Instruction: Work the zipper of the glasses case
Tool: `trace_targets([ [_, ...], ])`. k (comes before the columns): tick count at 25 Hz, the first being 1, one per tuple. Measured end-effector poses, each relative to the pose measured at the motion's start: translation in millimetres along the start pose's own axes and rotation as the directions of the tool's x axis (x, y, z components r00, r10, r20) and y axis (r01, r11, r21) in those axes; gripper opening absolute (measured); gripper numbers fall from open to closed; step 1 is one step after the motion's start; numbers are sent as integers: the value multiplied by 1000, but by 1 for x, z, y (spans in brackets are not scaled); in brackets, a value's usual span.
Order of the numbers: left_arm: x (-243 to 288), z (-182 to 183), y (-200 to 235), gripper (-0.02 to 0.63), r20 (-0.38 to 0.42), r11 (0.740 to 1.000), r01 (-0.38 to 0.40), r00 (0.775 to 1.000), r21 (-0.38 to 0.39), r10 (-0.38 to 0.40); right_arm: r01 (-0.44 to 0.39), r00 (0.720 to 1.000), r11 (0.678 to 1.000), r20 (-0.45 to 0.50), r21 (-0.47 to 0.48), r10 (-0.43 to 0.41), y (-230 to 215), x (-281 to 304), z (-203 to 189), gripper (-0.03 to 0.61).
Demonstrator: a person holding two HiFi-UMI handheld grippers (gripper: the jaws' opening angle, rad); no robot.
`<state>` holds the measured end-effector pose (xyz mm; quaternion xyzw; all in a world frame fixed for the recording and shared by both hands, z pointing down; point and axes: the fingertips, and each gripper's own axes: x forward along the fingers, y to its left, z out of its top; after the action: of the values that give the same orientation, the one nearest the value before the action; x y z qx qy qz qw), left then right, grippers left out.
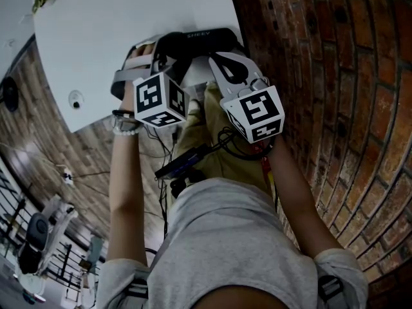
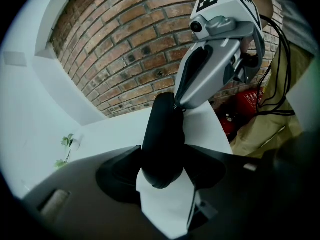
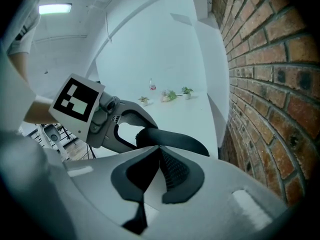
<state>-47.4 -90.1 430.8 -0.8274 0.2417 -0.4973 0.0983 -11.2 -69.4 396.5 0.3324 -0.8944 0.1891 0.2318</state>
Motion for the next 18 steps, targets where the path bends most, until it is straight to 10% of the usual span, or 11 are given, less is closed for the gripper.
trace_targets([
  [18, 4, 1, 0, 278, 10, 1000, -9, 1000, 8, 9, -119, 992, 991, -41, -52, 117, 30, 27, 7, 8],
])
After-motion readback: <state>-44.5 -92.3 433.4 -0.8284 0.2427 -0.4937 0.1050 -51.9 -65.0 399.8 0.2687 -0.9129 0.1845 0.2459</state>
